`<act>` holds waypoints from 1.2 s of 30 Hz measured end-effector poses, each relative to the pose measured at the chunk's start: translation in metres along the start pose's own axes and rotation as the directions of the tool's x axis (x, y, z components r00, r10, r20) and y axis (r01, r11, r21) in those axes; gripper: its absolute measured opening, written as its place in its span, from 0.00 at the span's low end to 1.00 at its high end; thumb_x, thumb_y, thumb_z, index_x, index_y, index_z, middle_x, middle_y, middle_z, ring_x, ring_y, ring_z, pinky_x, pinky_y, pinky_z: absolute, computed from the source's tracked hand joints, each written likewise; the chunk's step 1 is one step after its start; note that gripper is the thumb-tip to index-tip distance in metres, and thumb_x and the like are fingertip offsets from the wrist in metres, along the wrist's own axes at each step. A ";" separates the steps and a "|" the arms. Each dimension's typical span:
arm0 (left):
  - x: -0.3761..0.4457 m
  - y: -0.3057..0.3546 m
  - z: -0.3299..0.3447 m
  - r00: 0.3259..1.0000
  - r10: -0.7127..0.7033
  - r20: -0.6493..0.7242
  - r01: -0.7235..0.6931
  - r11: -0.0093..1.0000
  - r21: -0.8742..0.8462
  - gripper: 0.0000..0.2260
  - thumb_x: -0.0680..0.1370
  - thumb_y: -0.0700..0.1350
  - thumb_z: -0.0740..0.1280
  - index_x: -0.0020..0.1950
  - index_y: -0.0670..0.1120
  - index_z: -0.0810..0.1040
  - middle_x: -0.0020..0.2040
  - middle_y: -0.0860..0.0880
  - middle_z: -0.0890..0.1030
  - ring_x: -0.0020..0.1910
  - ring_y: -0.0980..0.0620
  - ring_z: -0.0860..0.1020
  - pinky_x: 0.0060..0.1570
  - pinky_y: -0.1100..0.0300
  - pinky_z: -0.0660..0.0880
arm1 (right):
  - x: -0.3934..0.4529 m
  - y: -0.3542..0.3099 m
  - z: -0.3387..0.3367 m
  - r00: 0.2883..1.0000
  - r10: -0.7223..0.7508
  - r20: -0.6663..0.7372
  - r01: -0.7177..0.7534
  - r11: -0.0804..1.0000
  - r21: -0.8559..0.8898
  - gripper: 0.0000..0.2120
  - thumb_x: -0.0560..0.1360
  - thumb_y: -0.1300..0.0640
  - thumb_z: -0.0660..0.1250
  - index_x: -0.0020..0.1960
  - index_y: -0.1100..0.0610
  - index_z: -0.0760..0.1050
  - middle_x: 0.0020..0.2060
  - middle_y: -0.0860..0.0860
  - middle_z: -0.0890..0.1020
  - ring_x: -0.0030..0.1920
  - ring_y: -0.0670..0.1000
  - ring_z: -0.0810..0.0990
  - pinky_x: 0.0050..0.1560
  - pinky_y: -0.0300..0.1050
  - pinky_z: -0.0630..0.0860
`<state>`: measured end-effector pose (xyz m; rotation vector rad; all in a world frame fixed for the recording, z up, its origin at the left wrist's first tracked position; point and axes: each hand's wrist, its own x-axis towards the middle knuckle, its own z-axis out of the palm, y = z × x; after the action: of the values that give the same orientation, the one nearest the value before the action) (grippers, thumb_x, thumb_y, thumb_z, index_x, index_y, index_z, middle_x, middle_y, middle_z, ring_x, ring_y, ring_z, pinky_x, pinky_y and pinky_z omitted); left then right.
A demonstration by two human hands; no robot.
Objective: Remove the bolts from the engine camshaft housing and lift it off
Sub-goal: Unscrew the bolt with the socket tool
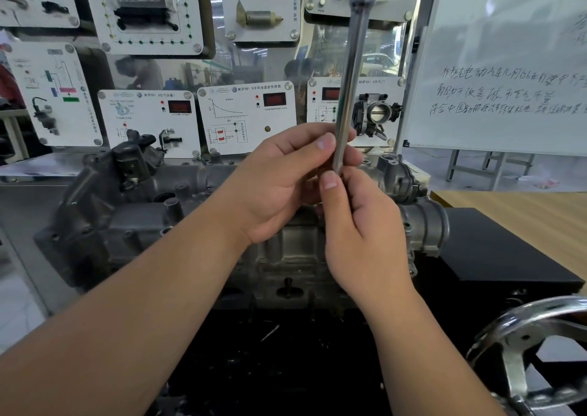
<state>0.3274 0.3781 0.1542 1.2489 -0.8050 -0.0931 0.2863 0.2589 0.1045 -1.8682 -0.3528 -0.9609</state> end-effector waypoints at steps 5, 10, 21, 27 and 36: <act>0.000 0.001 0.000 1.000 -0.011 -0.003 0.011 1.000 -0.007 0.13 0.78 0.44 0.63 0.45 0.53 0.88 0.41 0.52 0.85 0.43 0.55 0.81 0.52 0.56 0.75 | 0.000 0.002 0.001 1.000 -0.002 0.014 0.002 1.000 0.007 0.11 0.79 0.40 0.55 0.43 0.43 0.68 0.29 0.37 0.74 0.33 0.43 0.73 0.36 0.50 0.72; 0.001 0.000 0.000 1.000 -0.006 -0.012 0.005 0.999 -0.049 0.10 0.77 0.42 0.65 0.43 0.49 0.86 0.40 0.49 0.85 0.41 0.54 0.83 0.46 0.59 0.80 | -0.001 0.001 0.002 1.000 -0.008 -0.001 0.008 1.000 -0.016 0.11 0.79 0.40 0.56 0.41 0.43 0.66 0.32 0.36 0.77 0.34 0.44 0.75 0.35 0.48 0.70; 0.001 -0.001 0.002 0.999 0.035 -0.028 -0.036 0.999 -0.028 0.09 0.75 0.40 0.66 0.40 0.50 0.85 0.39 0.49 0.84 0.38 0.54 0.81 0.48 0.53 0.73 | -0.001 0.001 0.001 0.998 -0.048 -0.040 0.046 0.998 -0.050 0.12 0.80 0.40 0.56 0.43 0.45 0.70 0.30 0.41 0.75 0.37 0.45 0.76 0.33 0.42 0.67; 0.001 -0.002 0.001 0.998 0.034 -0.056 -0.035 0.999 -0.025 0.04 0.74 0.39 0.68 0.46 0.46 0.79 0.38 0.50 0.82 0.39 0.53 0.79 0.50 0.53 0.74 | 0.000 0.001 -0.001 0.999 -0.049 0.001 0.049 0.999 0.012 0.12 0.81 0.41 0.56 0.45 0.44 0.72 0.34 0.39 0.78 0.37 0.44 0.77 0.35 0.44 0.70; 0.001 0.000 0.001 0.999 0.010 -0.032 -0.011 1.000 -0.015 0.13 0.78 0.45 0.63 0.47 0.51 0.88 0.43 0.50 0.84 0.47 0.51 0.79 0.60 0.45 0.67 | 0.001 0.001 -0.005 0.999 -0.048 -0.009 0.049 0.997 0.059 0.12 0.81 0.47 0.59 0.53 0.52 0.79 0.37 0.44 0.83 0.40 0.43 0.80 0.37 0.35 0.73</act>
<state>0.3272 0.3767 0.1547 1.2290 -0.7818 -0.0705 0.2853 0.2536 0.1053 -1.8091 -0.4193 -0.9796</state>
